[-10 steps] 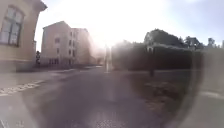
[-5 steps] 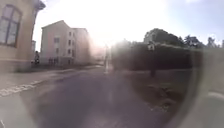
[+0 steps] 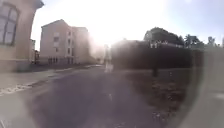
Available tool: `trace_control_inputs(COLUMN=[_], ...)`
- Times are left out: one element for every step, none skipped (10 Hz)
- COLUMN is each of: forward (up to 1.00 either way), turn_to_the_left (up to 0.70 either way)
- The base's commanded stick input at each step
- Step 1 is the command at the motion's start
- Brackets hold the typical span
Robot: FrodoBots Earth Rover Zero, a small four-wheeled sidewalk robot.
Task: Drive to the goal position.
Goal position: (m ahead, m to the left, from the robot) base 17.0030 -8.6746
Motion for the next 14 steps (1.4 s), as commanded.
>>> trace_control_inputs(forward=[0.44, 0.44, 0.44, 0.44, 0.44, 0.44, 0.44, 0.44, 0.44, 0.44, 0.44, 0.44, 0.44, 0.44], turn_to_the_left=[0.02, 0.02, 0.02, 0.02, 0.02, 0.02, 0.02, 0.02, 0.02, 0.02, 0.02, 0.02, 0.02, 0.02])
